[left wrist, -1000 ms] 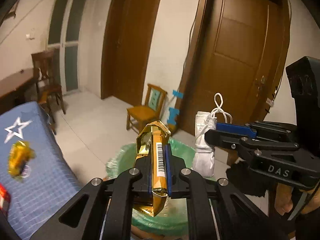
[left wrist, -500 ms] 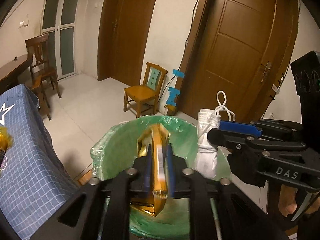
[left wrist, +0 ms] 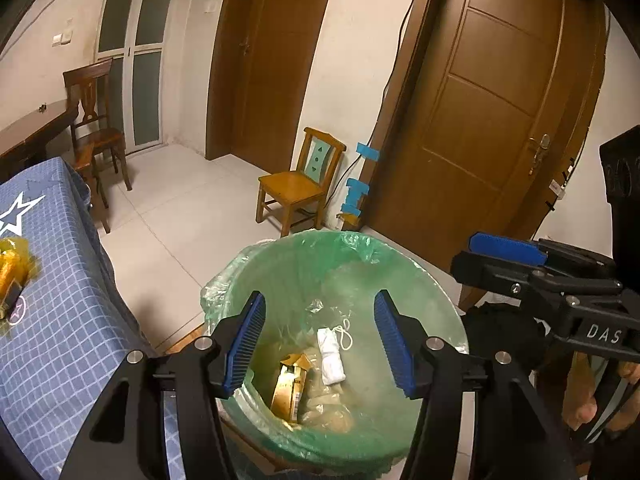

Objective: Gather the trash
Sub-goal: 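Open both tools to drop the wrapper and bundle into the bin, then grasp the grey sock with left tool while right tool grasps beige sponge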

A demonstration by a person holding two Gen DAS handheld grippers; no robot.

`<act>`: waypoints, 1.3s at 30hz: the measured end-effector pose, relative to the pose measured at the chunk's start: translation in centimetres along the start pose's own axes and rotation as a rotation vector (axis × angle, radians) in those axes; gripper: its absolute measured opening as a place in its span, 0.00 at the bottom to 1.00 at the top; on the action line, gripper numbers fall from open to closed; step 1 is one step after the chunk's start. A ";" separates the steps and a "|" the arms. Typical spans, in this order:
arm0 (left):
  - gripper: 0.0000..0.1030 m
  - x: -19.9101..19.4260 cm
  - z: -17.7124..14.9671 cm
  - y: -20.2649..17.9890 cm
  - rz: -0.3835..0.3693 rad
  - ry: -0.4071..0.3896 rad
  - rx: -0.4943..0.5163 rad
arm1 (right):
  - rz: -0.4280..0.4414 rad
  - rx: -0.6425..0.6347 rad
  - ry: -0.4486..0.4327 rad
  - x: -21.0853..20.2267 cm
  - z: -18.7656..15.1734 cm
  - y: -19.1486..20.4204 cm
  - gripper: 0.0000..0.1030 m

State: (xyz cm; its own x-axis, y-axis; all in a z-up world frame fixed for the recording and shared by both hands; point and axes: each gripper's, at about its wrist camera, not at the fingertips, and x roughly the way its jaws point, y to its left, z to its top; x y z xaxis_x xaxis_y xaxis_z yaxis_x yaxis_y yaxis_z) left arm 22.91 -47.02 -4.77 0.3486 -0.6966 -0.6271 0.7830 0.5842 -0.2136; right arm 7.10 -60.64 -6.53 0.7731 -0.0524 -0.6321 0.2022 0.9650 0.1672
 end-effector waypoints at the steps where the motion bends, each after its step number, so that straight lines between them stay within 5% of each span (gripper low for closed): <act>1: 0.56 -0.8 -0.2 0.0 0.000 -0.005 0.004 | 0.008 -0.006 -0.018 -0.6 -0.2 0.4 0.50; 12: 0.56 -14.3 -7.8 2.6 0.052 -0.048 0.032 | 0.193 -0.143 -0.105 -3.1 -5.5 9.9 0.70; 24: 0.56 -31.2 -21.9 13.8 0.348 -0.074 -0.232 | 0.437 -0.327 -0.023 -1.1 -9.1 21.1 0.77; 29: 0.56 -32.6 -24.1 15.5 0.366 -0.062 -0.269 | 0.475 -0.362 0.016 -0.6 -10.4 24.0 0.77; 39: 0.58 -29.0 -22.9 16.9 0.407 -0.023 -0.290 | 0.492 -0.401 0.068 0.9 -11.0 25.7 0.77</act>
State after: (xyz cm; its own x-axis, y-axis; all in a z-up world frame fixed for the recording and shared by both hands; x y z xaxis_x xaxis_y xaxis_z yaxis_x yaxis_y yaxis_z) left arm 14.23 -7.35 -7.36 0.6100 -0.3952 -0.6869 0.4068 0.9000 -0.1565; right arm 6.39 -33.03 -11.12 0.6753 0.4251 -0.6027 -0.4179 0.8939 0.1623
